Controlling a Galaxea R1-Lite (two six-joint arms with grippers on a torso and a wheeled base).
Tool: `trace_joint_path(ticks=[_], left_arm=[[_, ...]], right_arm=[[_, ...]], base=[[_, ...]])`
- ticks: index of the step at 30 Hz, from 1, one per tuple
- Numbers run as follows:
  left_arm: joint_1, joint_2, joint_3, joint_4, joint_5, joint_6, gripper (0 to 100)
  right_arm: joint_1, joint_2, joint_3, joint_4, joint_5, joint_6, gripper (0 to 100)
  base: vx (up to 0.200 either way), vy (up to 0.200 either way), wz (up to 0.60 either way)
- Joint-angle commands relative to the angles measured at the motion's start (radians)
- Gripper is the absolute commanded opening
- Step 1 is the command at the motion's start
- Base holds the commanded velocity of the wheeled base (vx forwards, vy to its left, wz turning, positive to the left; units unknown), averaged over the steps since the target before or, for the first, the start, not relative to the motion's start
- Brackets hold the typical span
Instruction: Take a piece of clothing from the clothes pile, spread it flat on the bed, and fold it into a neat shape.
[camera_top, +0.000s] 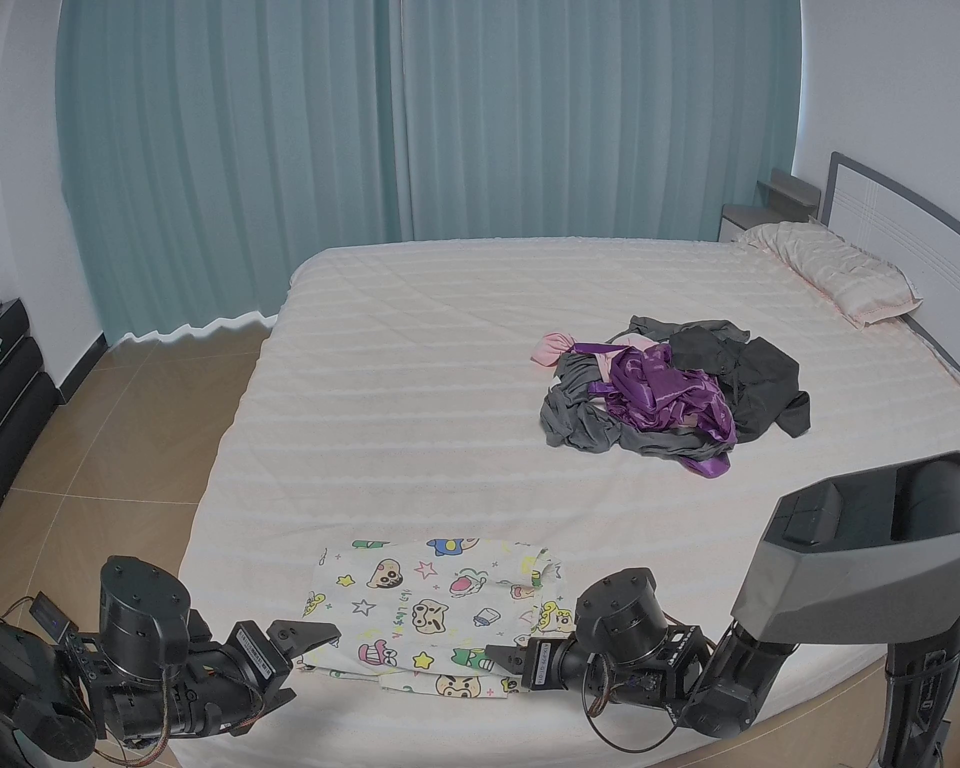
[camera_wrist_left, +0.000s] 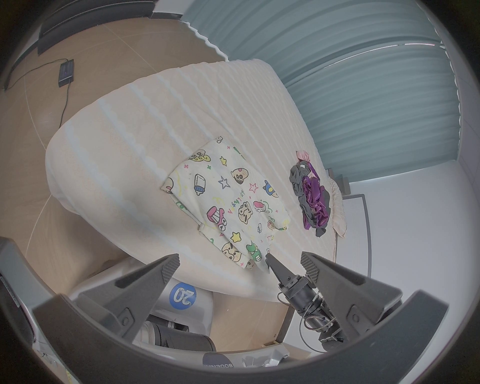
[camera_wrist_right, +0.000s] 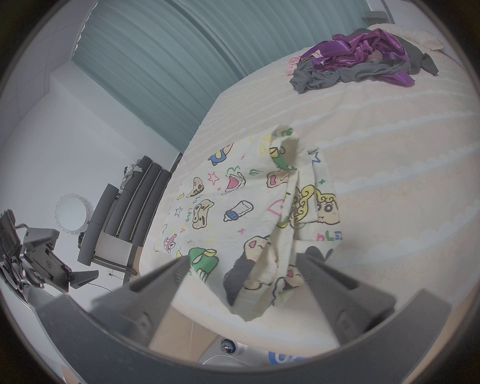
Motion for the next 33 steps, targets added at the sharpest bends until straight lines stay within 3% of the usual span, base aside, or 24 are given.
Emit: trace_joint_path(ticks=[1, 14, 27, 28, 33], left_arm=[[0.002, 0.005, 0.001, 0.0, 0.0, 0.0, 100], [0.011, 0.005, -0.001, 0.0, 0.0, 0.0, 100], [0.011, 0.005, 0.001, 0.0, 0.0, 0.001, 100], [0.011, 0.005, 0.001, 0.0, 0.0, 0.001, 100], [0.011, 0.005, 0.001, 0.0, 0.0, 0.001, 100]], right_arm=[[0.009, 0.02, -0.008, 0.0, -0.001, 0.0, 0], [-0.011, -0.043, 0.038, 0.036, -0.013, -0.016, 0], [-0.066, -0.049, 0.058, 0.097, -0.011, -0.109, 0], [-0.075, -0.056, 0.055, 0.091, -0.011, -0.117, 100], [-0.149, -0.109, -0.033, 0.094, 0.006, -0.132, 100]], base=[[0.0, 0.0, 0.0], [0.0, 0.0, 0.0], [0.0, 0.0, 0.0], [0.0, 0.0, 0.0], [0.0, 0.0, 0.0]])
